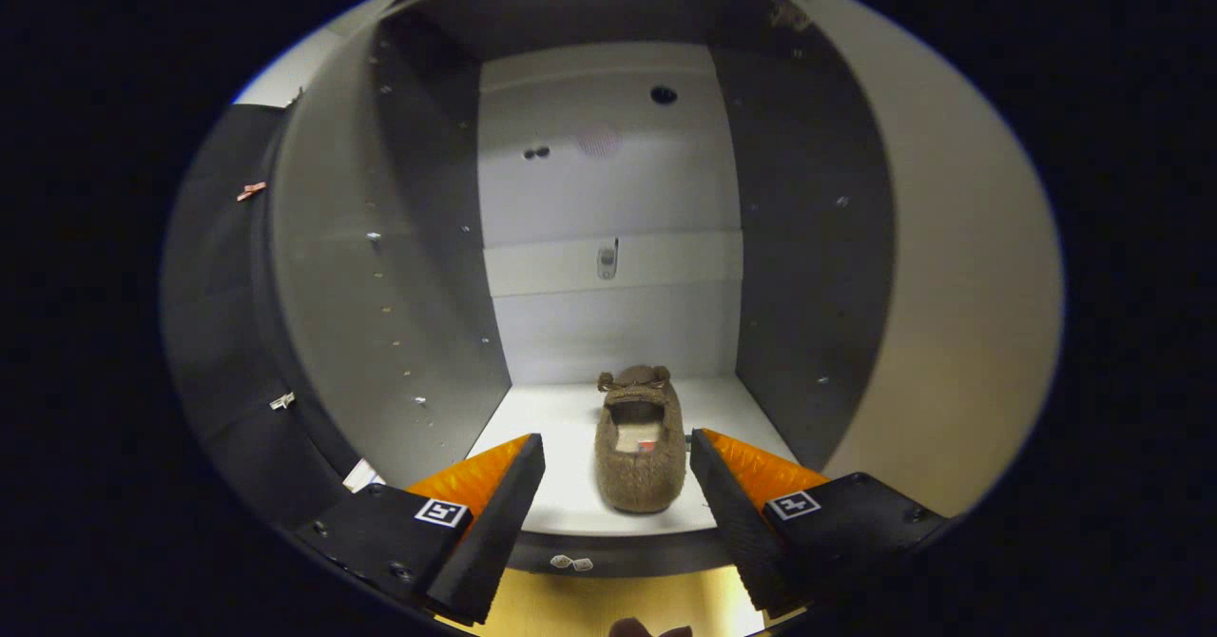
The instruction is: Open the shoe cabinet door, grab the shoes and put them into the shoe cabinet, then close the shoe cabinet door.
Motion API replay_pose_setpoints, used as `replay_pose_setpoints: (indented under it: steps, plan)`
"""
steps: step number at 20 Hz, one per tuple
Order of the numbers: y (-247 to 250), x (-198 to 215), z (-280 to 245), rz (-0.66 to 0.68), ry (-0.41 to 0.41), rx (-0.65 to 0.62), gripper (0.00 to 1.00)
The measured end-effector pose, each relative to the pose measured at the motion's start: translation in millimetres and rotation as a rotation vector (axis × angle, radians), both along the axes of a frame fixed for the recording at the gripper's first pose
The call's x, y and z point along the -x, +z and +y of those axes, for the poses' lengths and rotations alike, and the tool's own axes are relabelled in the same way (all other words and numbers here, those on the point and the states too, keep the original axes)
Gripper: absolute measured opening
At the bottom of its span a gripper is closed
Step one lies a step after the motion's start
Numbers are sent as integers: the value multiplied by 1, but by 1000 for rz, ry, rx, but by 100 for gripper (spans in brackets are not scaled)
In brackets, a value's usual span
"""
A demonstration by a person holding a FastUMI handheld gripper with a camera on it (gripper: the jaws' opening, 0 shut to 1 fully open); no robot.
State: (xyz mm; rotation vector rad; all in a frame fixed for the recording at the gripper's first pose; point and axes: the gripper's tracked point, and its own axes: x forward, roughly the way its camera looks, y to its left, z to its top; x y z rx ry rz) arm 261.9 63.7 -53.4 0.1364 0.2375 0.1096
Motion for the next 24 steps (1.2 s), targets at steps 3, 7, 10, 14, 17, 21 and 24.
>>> replay_pose_setpoints:
  steps: [3,7,10,14,17,21,24]
  plan:
    - [23,64,-3,-85,-6,21,98]
    - [41,163,-7,-164,6,-3,98]
    - [45,220,-31,-200,15,39,98]
    - [65,274,-68,-219,43,36,98]
    - [83,307,-102,-233,61,12,98]
    - [95,337,-163,-246,11,-13,97]
    - [93,343,-224,-226,-110,-12,97]
